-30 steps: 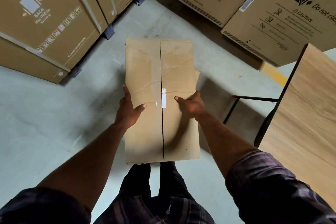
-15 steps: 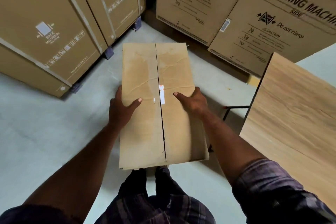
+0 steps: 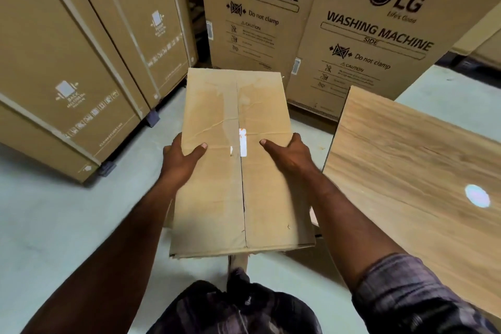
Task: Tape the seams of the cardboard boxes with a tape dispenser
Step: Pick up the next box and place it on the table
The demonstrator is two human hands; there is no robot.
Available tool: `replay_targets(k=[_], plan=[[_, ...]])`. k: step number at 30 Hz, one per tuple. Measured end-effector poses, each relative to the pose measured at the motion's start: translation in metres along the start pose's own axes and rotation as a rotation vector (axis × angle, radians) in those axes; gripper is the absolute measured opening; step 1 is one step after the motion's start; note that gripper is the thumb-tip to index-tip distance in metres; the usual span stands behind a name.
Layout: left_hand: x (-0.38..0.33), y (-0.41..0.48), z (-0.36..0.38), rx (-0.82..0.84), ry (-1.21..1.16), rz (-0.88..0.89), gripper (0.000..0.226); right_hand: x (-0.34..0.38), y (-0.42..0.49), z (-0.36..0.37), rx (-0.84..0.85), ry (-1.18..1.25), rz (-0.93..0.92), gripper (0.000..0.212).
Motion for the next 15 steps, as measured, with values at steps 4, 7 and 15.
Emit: replay_targets(k=[4,7,15], plan=[[-0.037,-0.028,0.006,0.028,-0.042,0.083,0.048,-0.004,-0.027,-0.030,-0.040,0.077,-0.015,0.089],[-0.049,-0.050,0.008,0.072,-0.061,0.108,0.053,-0.007,-0.052,-0.051,-0.078,0.115,-0.031,0.093],[-0.066,-0.124,0.030,0.161,-0.087,0.177,0.066,-0.038,-0.129,-0.113,-0.175,0.087,-0.073,0.082]])
Point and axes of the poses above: each hand's wrist, its own y-axis towards the middle knuckle, its own z-axis out of the palm, x = y × z, the point moved 9 cm from there along y, towards the middle knuckle, and after that the axes turned 4 degrees about -y, right-handed, at the moved point
